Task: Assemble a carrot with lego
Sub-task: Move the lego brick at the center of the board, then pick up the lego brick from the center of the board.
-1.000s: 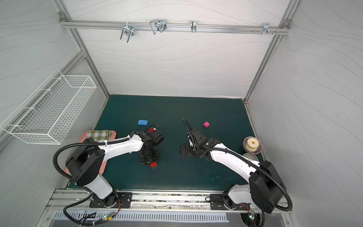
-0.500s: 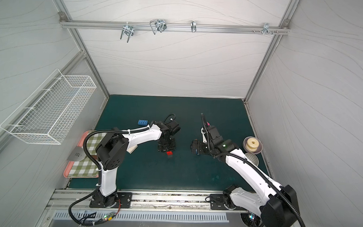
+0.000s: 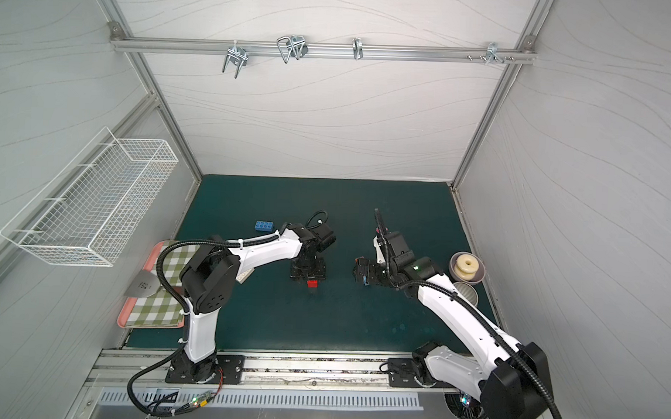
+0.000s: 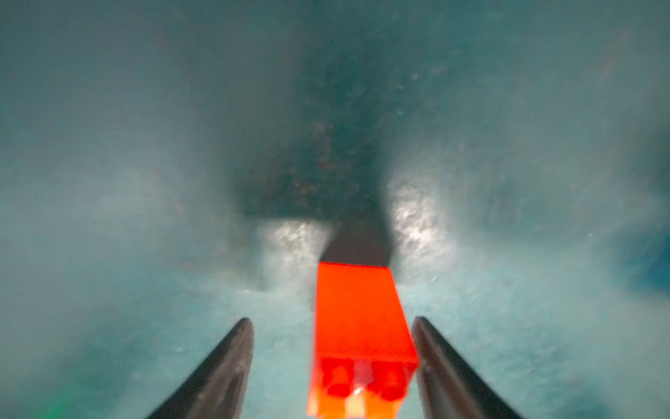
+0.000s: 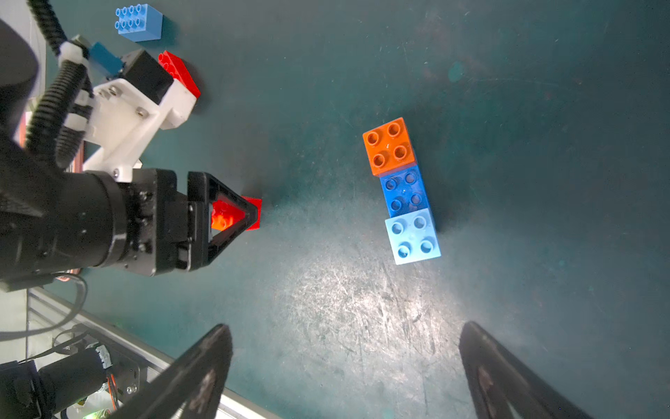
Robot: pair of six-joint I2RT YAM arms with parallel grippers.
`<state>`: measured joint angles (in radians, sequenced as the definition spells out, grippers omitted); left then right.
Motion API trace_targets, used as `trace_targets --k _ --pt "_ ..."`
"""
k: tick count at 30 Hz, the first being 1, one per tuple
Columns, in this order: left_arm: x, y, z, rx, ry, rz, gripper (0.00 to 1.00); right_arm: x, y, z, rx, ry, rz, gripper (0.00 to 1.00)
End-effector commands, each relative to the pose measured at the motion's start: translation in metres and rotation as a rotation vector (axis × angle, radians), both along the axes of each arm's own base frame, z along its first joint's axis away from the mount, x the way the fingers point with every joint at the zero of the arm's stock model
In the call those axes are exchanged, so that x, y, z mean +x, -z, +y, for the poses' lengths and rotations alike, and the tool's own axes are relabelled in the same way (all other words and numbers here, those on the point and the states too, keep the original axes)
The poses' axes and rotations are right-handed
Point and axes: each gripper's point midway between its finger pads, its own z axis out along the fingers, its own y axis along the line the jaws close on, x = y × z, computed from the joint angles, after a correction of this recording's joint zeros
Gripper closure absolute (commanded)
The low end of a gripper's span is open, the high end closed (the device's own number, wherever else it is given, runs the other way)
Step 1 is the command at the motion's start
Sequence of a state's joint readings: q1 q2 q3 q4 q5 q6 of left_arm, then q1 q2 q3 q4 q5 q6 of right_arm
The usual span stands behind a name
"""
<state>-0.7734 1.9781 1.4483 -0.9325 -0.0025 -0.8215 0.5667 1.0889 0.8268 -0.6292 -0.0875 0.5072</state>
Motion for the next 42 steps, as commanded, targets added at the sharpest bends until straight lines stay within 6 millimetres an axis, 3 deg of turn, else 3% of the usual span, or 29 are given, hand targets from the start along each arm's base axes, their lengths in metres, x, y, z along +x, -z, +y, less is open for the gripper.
trace_targets --k 1,5,9,15,21,30,42 --pt "0.013 -0.047 0.011 0.007 -0.034 -0.113 0.05 -0.004 0.001 -0.003 0.002 0.008 0.024 0.01" --pt "0.015 -0.062 0.048 -0.003 -0.175 -0.124 0.01 -0.004 0.0 -0.001 0.011 0.004 0.025 0.01" --pt "0.016 -0.069 0.104 0.013 -0.376 -0.14 0.03 -0.004 -0.001 0.002 0.019 -0.005 0.029 0.01" --pt "0.013 -0.062 0.169 0.021 -0.636 -0.13 0.04 -0.002 -0.002 0.005 0.026 -0.017 0.031 0.01" --pt "0.01 -0.045 0.208 0.037 -0.795 -0.075 0.05 -0.001 -0.003 0.007 0.02 -0.03 0.032 0.01" --pt "0.008 -0.016 0.234 0.048 -0.932 -0.041 0.06 0.002 -0.005 0.009 0.018 -0.036 0.03 0.01" --pt "0.02 0.004 0.23 0.007 -0.874 -0.043 0.08 0.003 -0.005 0.008 0.009 -0.032 0.031 0.01"
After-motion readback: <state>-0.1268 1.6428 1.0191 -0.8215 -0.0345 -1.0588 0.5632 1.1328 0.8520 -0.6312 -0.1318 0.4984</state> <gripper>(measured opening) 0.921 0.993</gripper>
